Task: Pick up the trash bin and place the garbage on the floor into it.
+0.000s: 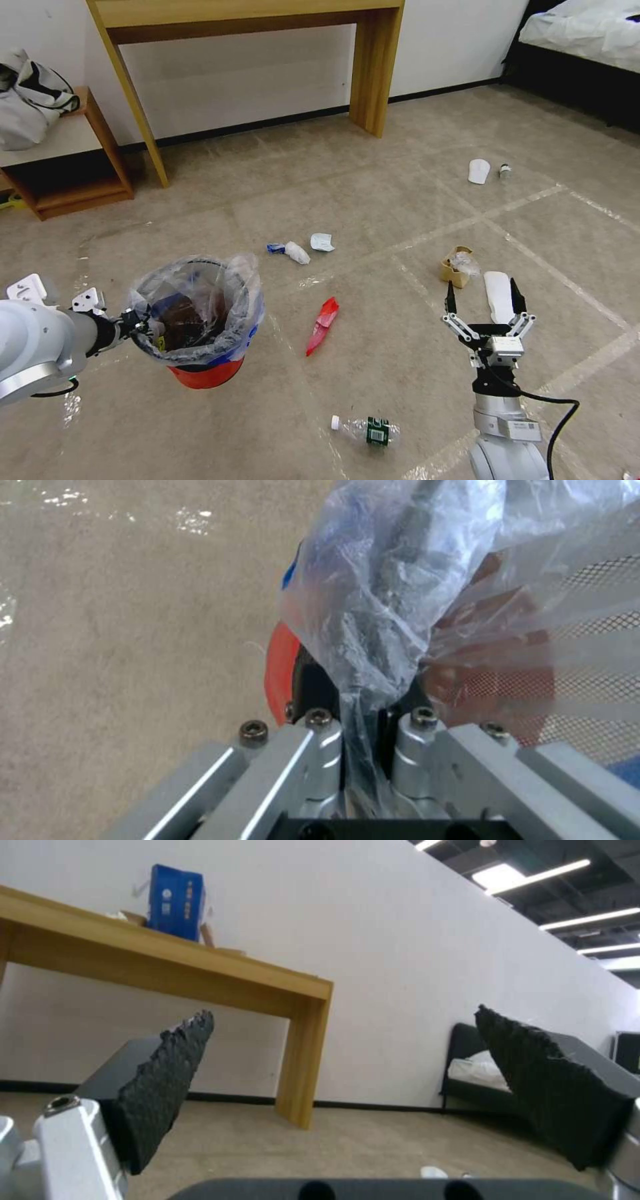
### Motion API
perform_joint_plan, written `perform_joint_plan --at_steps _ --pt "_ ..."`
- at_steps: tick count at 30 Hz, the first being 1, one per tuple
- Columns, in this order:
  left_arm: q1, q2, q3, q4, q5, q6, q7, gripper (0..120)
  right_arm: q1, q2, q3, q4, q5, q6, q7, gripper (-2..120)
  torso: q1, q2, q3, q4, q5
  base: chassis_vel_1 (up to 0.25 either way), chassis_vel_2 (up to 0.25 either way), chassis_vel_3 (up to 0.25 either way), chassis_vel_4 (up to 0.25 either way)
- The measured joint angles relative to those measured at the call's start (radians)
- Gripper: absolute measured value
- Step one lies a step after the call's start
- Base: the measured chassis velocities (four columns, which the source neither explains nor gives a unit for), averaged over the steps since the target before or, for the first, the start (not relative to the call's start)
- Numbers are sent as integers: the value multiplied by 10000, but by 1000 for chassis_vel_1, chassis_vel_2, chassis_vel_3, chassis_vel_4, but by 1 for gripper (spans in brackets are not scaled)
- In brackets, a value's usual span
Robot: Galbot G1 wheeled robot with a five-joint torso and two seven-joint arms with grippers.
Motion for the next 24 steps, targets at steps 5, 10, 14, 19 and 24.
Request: perform_joint_plan --at_steps 5,10,14,19,24 --pt "-1 -111 37 25 63 4 18 4 28 -190 25 -41 -32 -1 6 100 1 0 2 -1 0 -91 67 73 -82" --pt "0 -146 44 41 90 25 42 4 339 -747 23 -121 305 -74 -125 100 -1 1 -1 -2 1 -9 5 6 -12" --pt "29 -136 41 69 110 76 79 4 652 -1602 -212 -250 872 -253 -319 100 -2 0 -1 -2 4 0 0 0 0" --pt "-144 -244 205 124 286 80 175 4 1508 -4842 -900 -938 2285 -656 -879 100 -1 0 0 2 6 0 0 0 0" --pt "-65 -439 332 135 507 168 261 4 1418 -6591 -1347 -1031 3211 -746 -1401 100 -1 0 0 -1 -1 0 0 0 0"
